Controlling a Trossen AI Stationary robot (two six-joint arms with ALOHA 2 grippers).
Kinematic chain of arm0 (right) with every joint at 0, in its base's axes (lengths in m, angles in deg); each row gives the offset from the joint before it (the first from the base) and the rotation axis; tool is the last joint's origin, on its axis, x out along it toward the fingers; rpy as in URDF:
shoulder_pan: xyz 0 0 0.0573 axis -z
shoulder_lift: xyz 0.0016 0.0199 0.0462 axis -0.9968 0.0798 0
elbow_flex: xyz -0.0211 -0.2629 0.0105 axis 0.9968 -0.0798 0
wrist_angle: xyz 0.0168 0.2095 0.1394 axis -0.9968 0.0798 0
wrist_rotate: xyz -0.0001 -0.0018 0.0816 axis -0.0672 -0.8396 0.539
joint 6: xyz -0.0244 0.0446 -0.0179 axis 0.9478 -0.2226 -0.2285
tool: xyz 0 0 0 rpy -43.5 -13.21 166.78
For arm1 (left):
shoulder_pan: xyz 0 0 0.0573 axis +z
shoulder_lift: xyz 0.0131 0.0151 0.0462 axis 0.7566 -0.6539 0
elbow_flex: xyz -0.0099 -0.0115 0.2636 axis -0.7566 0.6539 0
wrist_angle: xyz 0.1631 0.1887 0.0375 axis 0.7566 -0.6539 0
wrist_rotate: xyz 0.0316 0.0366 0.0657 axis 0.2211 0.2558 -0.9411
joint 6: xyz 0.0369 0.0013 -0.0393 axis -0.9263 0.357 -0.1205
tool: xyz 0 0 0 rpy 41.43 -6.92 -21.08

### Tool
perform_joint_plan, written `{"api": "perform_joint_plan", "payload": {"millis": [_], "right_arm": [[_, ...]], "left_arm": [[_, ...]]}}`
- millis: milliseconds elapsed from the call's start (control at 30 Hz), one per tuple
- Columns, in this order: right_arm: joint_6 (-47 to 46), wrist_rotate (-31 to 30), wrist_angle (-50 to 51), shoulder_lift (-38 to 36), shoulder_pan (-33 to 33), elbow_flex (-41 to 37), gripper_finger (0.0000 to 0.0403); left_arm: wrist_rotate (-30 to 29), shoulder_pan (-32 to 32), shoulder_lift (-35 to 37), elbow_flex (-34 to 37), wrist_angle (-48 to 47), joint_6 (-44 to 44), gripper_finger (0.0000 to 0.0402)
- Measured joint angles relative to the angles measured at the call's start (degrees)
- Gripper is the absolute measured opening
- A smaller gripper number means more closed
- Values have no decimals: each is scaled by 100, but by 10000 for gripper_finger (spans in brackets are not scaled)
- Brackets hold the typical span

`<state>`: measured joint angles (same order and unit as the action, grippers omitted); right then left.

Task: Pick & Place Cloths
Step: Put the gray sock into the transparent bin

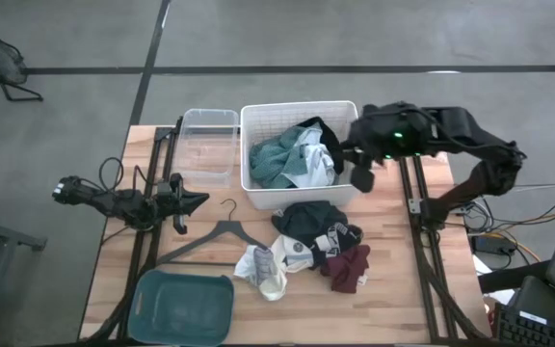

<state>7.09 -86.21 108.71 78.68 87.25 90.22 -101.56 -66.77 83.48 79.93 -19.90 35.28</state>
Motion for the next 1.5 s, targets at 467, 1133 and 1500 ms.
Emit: {"api": "perform_joint_plan", "payload": {"millis": [467,1133,1500], "right_arm": [[-130,-1,-2063,-2161,-953,-2978,9],[130,56,-5361,-5233,-1023,-7848,8],[756,344,-6756,-6560,-1023,-9532,8]], "left_arm": [[0,1,0,0,-1,1,10],[1,1,0,0,-2,0,10],[2,0,0,0,-2,0,10]]}}
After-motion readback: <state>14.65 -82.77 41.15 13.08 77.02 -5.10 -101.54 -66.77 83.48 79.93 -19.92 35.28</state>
